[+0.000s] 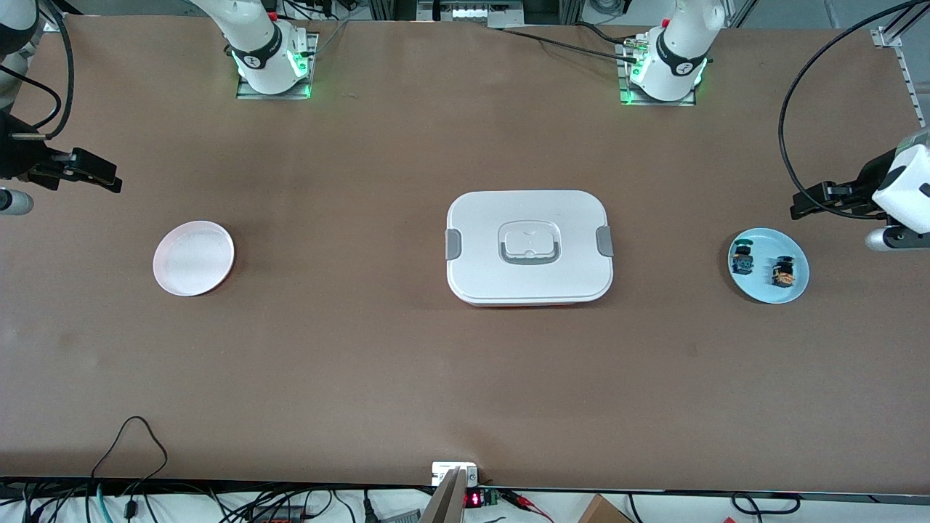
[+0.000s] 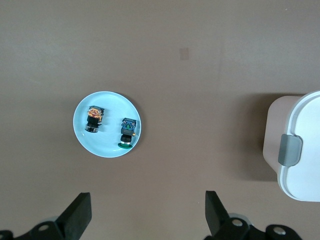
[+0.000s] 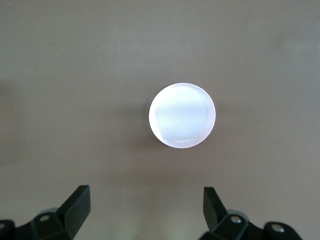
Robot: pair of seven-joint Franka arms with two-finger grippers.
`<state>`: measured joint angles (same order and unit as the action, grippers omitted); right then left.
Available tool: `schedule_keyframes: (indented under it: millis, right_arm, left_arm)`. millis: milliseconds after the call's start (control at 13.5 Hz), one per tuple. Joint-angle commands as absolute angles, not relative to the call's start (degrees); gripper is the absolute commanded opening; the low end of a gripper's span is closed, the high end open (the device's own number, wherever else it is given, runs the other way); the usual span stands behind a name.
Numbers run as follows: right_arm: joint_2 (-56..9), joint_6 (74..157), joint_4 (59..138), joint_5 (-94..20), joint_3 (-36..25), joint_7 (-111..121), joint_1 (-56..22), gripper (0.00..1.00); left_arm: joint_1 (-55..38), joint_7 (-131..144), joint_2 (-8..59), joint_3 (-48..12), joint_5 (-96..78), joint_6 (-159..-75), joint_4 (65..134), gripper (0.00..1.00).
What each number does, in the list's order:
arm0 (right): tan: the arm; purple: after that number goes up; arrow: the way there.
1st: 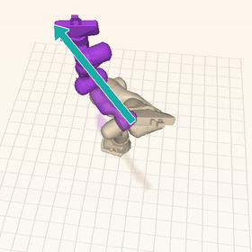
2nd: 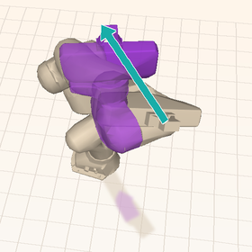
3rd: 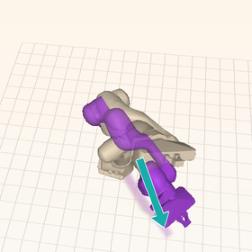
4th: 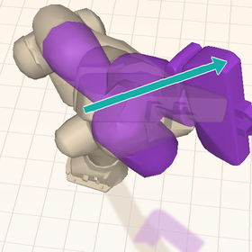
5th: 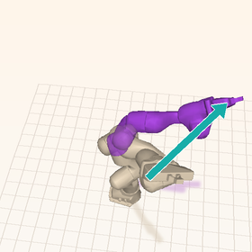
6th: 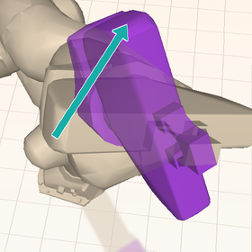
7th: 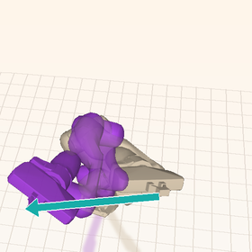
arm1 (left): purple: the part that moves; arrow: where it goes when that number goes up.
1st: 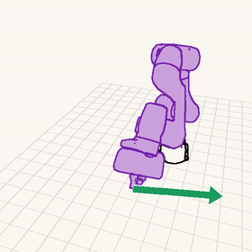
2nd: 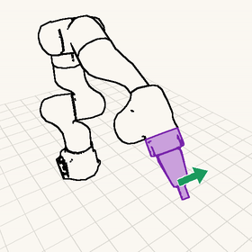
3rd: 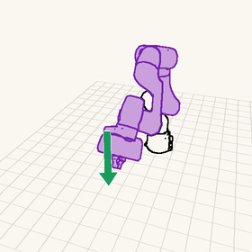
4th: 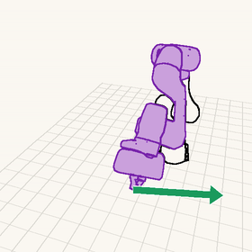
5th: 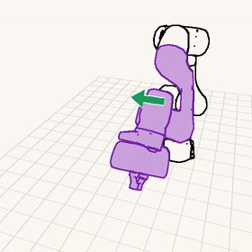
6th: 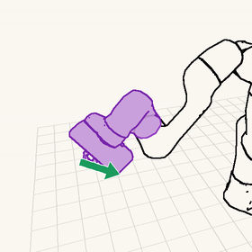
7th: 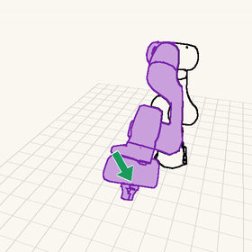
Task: Transfer orange switch to right arm and place
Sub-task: 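Move the left gripper toward the light-blue plate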
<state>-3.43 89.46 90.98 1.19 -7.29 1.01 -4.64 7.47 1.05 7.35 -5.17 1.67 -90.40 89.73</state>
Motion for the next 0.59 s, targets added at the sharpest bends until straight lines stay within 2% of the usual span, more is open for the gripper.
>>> schedule_keyframes:
  millis: [0,296,518]
  right_arm:
    - [-3.08,88.51,90.44,1.14,-7.12,0.70,-4.57,1.00]
    - [-2.99,88.51,90.44,1.14,-7.03,0.62,-4.66,1.00]
    - [-2.99,88.42,90.44,1.14,-7.12,0.79,-4.57,1.00]
  left_arm:
    - [7.82,0.01,8.44,-5.19,0.53,-88.86,87.80,1.00]
    - [7.65,0.18,10.80,-5.19,1.31,-87.89,84.47,1.00]
    - [8.35,-0.26,10.90,-5.19,1.14,-86.32,86.30,1.00]
